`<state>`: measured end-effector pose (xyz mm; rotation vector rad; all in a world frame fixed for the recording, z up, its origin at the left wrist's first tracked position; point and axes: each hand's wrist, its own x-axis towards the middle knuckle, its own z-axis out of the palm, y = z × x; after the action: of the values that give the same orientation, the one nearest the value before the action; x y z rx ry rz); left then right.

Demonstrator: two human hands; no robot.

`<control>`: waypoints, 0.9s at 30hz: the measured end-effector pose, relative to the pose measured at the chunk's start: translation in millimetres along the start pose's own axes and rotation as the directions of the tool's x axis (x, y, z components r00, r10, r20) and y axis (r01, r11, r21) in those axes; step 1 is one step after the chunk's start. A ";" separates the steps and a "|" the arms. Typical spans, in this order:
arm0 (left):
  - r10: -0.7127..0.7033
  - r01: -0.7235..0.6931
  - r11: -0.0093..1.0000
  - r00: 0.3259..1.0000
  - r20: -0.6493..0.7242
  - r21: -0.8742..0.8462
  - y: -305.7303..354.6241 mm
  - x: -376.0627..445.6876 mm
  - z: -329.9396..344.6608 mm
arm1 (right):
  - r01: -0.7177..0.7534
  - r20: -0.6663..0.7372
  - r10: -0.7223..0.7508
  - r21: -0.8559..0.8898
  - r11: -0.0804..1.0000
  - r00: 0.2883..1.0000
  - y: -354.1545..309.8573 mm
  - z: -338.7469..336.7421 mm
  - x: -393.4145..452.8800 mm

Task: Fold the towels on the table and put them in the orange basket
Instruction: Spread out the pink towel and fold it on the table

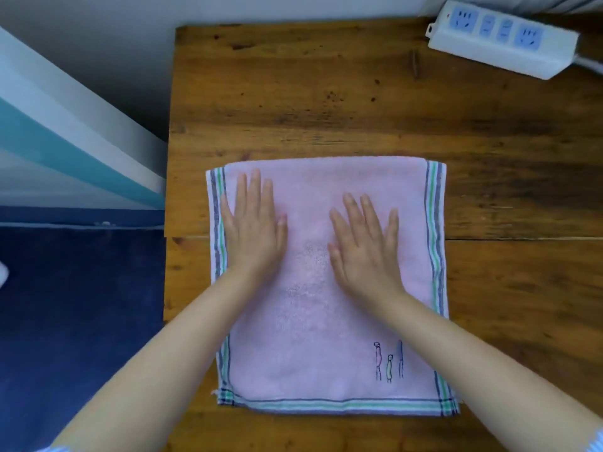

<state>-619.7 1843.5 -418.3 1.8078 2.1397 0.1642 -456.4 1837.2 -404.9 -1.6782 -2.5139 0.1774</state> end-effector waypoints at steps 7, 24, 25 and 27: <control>0.004 -0.013 0.998 0.990 0.141 0.061 -12.4 -40.8 27.2 | -0.124 0.337 0.131 -0.044 0.991 0.932 69.3 13.4 -25.9; -0.005 -0.018 0.978 0.994 0.107 0.207 -33.4 71.8 -36.4 | -0.080 0.476 0.168 -0.198 0.977 0.863 88.5 -41.2 100.0; 0.017 -0.047 0.974 0.991 0.135 0.221 -32.7 72.2 -37.9 | -0.076 0.479 0.158 -0.185 0.980 0.863 87.7 -45.8 100.1; 0.058 -0.087 0.974 0.988 0.140 0.210 -33.4 66.4 -41.6 | -0.054 0.469 0.104 -0.120 0.991 0.877 90.0 -51.6 94.5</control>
<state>-673.6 1907.2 -401.1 1.9568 2.0662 -0.1748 -402.2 1960.5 -365.5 -1.9841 -2.8333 0.5393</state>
